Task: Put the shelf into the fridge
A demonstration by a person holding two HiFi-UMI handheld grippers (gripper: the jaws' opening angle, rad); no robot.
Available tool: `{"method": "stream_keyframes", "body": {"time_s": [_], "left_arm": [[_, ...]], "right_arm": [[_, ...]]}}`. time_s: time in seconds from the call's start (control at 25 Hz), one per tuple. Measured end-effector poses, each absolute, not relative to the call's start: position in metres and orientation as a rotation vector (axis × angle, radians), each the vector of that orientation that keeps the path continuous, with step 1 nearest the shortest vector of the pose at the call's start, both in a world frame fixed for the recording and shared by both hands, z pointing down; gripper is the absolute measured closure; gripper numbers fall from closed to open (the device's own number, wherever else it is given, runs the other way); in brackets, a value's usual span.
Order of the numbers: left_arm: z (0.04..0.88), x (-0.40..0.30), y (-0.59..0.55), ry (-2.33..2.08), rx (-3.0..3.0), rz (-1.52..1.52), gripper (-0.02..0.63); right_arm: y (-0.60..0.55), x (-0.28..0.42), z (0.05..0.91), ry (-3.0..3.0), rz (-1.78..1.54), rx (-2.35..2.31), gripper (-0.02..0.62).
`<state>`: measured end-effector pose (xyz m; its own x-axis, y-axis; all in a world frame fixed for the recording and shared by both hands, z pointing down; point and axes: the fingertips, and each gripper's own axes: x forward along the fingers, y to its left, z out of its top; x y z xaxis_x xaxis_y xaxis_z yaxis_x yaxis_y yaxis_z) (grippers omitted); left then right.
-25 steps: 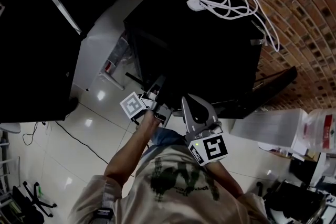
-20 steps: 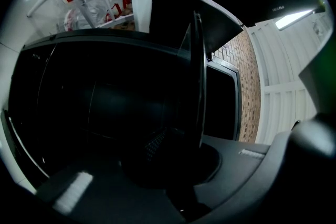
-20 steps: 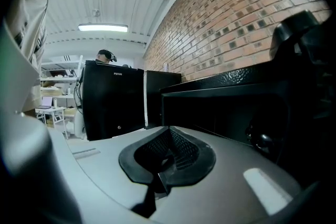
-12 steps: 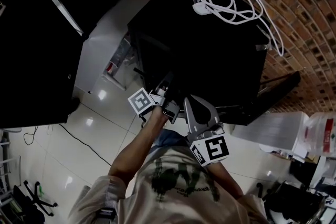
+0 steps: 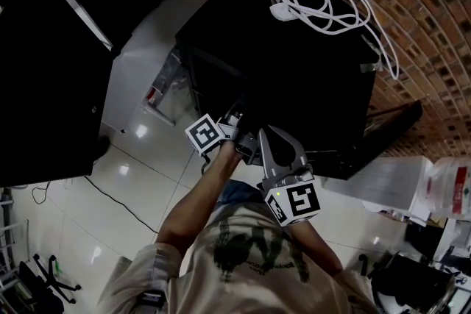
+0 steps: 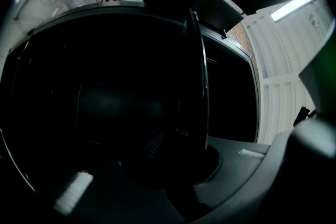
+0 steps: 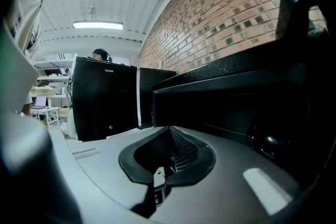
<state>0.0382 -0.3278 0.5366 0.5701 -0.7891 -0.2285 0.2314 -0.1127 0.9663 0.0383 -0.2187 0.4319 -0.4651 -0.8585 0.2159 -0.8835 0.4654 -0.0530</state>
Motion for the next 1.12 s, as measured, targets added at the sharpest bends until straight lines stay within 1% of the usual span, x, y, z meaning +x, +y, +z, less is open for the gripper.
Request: {"method": "stream_keyframes", "body": {"time_s": [0.56,1.12], "left_arm": [[0.536,0.05,-0.347,-0.523,1.476,-0.965,0.583],[0.539,0.057,-0.365,-0.574,1.536,-0.929,0.583]], "right_arm": [[-0.232,0.05,0.438,-2.505,0.233,1.632,0.592],[-0.233,0.052,0.433,-2.498,0.202,1.653,0.592]]}}
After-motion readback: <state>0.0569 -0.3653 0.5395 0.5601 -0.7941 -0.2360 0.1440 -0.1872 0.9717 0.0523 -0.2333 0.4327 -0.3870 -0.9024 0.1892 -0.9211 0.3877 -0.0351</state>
